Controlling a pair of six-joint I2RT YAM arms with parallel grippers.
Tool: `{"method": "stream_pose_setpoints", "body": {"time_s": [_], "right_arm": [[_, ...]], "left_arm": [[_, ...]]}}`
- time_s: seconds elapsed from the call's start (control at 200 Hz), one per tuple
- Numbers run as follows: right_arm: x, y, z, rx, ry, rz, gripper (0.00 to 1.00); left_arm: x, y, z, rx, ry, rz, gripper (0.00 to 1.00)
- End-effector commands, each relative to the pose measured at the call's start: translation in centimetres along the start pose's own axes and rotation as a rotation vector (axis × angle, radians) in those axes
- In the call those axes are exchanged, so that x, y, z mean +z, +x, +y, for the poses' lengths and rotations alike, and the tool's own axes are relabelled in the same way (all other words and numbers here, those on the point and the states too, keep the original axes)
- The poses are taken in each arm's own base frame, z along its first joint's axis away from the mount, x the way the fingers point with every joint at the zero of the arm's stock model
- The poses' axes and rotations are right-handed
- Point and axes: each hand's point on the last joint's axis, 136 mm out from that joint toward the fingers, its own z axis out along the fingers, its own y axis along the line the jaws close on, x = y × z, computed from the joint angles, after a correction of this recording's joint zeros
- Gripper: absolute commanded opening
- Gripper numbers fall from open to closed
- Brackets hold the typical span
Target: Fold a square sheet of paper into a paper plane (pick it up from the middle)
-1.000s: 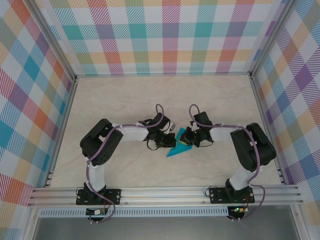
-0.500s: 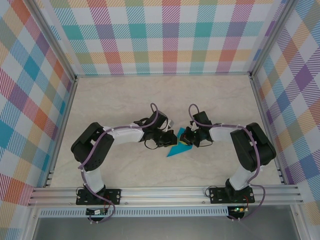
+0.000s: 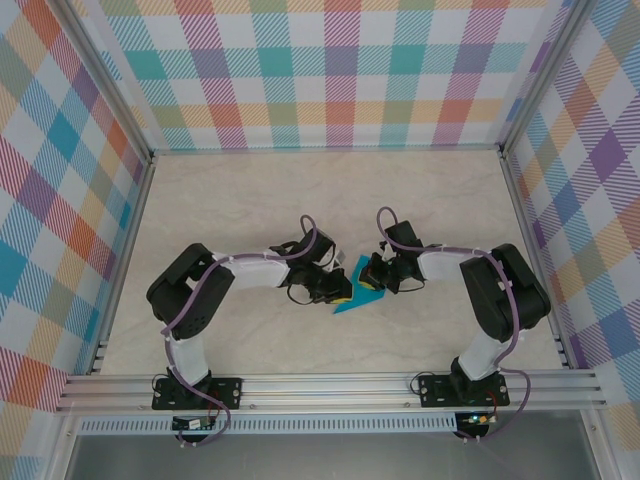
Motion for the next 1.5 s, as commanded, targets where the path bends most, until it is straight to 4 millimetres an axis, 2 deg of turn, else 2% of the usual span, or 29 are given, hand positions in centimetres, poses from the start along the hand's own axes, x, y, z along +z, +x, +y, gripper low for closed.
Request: {"method": "stream_pose_setpoints", "body": {"time_s": [0.0, 0.33, 0.58, 0.66, 0.815, 0.865, 1.19, 1.495], "right_arm": [[1.0, 1.2, -5.1, 0.086, 0.186, 0.027, 0.0], [1.1, 1.2, -5.3, 0.089, 0.195, 0.03, 0.0], [1.2, 1.3, -5.6, 0.093, 0.206, 0.036, 0.0], [1.2, 1.4, -5.6, 0.093, 0.205, 0.039, 0.0], [1.1, 1.4, -5.6, 0.092, 0.205, 0.039, 0.0], [1.1, 1.5, -5.6, 0.092, 0.204, 0.04, 0.0], [1.2, 1.6, -5.8, 0.098, 0.206, 0.045, 0.0], [1.4, 1.7, -5.9, 0.1, 0.21, 0.049, 0.0]], "left_arm": [[0.8, 1.6, 1.9, -0.034, -0.047, 0.065, 0.13], [1.1, 2.1, 3.9, -0.05, -0.12, 0.081, 0.13], [1.3, 2.2, 4.7, -0.056, -0.144, 0.082, 0.13], [1.0, 2.1, 4.2, -0.048, -0.133, 0.074, 0.12], [-0.4, 2.0, 1.7, -0.007, -0.073, 0.045, 0.13], [-0.9, 2.1, 1.6, -0.006, -0.078, 0.032, 0.13], [-0.5, 2.9, 3.2, -0.063, -0.095, 0.013, 0.12], [-0.2, 3.3, 5.7, -0.095, -0.183, 0.006, 0.09]]}}
